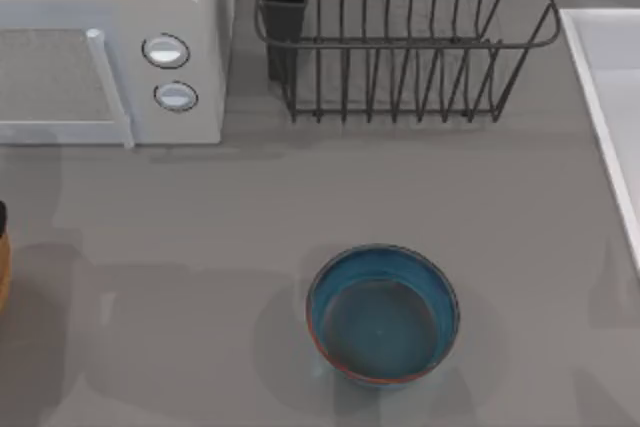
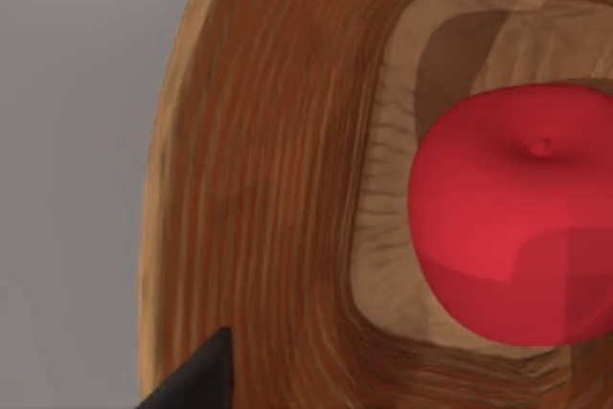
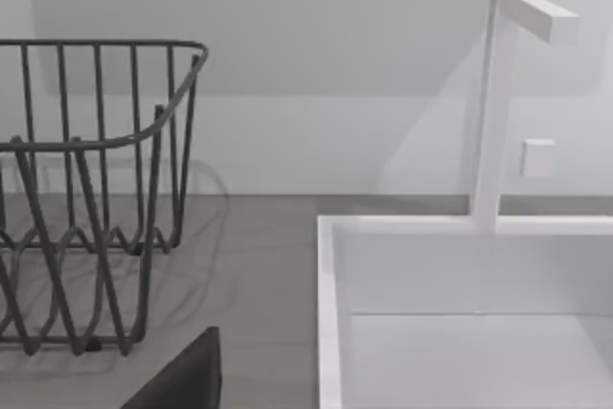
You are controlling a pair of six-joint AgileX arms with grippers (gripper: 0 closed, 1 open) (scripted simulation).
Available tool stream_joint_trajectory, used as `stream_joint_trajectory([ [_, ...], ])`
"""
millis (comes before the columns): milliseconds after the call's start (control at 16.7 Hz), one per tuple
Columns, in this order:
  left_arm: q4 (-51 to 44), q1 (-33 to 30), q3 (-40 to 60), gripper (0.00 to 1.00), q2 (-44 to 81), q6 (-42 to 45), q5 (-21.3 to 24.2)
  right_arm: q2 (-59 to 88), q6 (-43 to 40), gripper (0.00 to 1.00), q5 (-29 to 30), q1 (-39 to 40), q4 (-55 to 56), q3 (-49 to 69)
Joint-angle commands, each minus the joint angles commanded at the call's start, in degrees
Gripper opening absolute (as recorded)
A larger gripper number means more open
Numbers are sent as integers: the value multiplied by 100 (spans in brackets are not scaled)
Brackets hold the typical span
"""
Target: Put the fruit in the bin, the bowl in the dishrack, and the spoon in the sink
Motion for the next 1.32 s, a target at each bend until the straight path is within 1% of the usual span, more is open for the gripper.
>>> stream_joint_trajectory([
  [180, 28, -5, -59, 100, -79, -5, 4, 0, 0, 100, 0, 0, 0, 0],
  [300, 189, -36, -271, 100, -337, -24, 29, 0, 0, 100, 0, 0, 0, 0],
  [540, 913, -157, -1067, 100, -1404, -116, 157, 0, 0, 100, 0, 0, 0, 0],
  [780, 1964, -300, -2160, 100, -3029, -278, 340, 0, 0, 100, 0, 0, 0, 0],
  [1320, 4728, -585, -4936, 100, -7367, -750, 733, 0, 0, 100, 0, 0, 0, 0],
])
